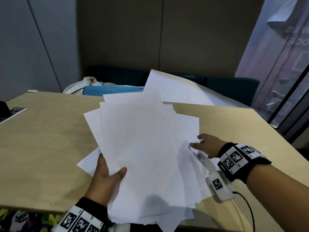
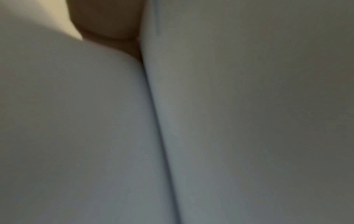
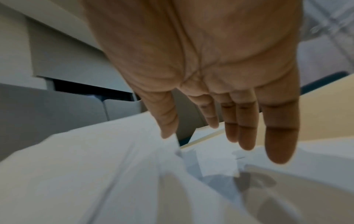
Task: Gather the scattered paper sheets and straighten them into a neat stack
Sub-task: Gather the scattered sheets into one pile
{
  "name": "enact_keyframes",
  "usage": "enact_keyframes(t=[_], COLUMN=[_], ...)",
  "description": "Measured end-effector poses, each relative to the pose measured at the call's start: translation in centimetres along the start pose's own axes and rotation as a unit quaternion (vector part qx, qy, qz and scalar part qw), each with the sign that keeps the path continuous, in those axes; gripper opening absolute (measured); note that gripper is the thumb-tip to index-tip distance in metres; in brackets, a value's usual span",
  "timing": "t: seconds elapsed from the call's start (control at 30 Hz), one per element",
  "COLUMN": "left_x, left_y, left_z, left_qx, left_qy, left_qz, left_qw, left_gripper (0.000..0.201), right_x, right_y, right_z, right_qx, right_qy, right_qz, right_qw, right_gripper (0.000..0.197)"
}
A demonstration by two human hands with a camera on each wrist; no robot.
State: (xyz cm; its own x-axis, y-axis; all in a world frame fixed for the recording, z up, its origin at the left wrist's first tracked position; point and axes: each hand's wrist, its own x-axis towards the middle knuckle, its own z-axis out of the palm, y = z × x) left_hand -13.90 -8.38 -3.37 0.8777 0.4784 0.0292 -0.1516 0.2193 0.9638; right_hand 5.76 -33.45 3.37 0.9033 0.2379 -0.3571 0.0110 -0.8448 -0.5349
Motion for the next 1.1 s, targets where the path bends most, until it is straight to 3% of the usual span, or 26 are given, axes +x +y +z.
enact_keyframes(t=[0.07, 0.17, 0.2, 0.23, 0.33, 0.47, 0.67, 0.8, 0.9, 0.97, 1.03, 1.1], left_x=[0.1, 0.4, 0.5, 0.6, 0.4, 0.4, 0.7, 0.7, 0.9, 1.1, 1.3, 1.6], left_y=[0.9, 2.0, 2.3, 2.3, 2.6, 2.3, 0.4, 0.0, 0.2, 0.1, -0.3, -1.0], left_z=[0.2, 0.5, 0.6, 0.6, 1.0, 0.7, -0.7, -0.9, -1.2, -1.5, -2.0, -2.5], left_qx=[-0.023, -0.041, -0.045, -0.046, -0.049, -0.078, -0.051, -0.046, -0.054, -0.028, 0.014, 0.050], left_qy=[-0.012, -0.013, -0.017, -0.018, -0.020, -0.036, -0.015, -0.021, 0.023, 0.038, 0.040, 0.036], left_qz=[0.015, 0.033, 0.036, 0.036, 0.032, 0.012, -0.053, -0.060, -0.081, -0.089, -0.092, -0.098], left_qw=[1.000, 0.999, 0.998, 0.998, 0.998, 0.996, 0.997, 0.997, 0.995, 0.995, 0.995, 0.993], left_gripper=[0.073, 0.071, 0.070, 0.070, 0.066, 0.053, 0.050, 0.054, 0.048, 0.033, 0.023, 0.029], right_x=[0.2, -0.7, -0.6, -0.8, -1.3, -1.7, -1.8, -1.4, -1.5, -1.6, -2.2, -2.7], right_y=[0.5, 0.2, 0.2, 0.0, -1.0, -1.2, -1.1, -0.3, -0.5, -0.7, -1.2, -1.1], right_z=[-0.5, 0.0, 0.2, 0.3, 0.7, 0.5, 1.0, 1.5, 1.7, 2.5, 3.1, 3.5], right_qx=[0.085, 0.235, 0.261, 0.273, 0.276, 0.304, 0.252, 0.306, 0.376, 0.291, 0.054, -0.024], right_qy=[-0.040, -0.096, -0.099, -0.104, -0.110, -0.119, -0.104, -0.163, -0.154, -0.127, -0.102, -0.113], right_qz=[0.015, -0.023, -0.036, -0.048, -0.098, -0.133, -0.083, -0.068, -0.052, -0.037, -0.046, -0.043], right_qw=[0.995, 0.967, 0.960, 0.955, 0.950, 0.936, 0.959, 0.936, 0.912, 0.948, 0.992, 0.992], right_gripper=[0.072, 0.054, 0.060, 0.068, 0.039, 0.036, 0.039, 0.040, 0.035, 0.037, 0.039, 0.050])
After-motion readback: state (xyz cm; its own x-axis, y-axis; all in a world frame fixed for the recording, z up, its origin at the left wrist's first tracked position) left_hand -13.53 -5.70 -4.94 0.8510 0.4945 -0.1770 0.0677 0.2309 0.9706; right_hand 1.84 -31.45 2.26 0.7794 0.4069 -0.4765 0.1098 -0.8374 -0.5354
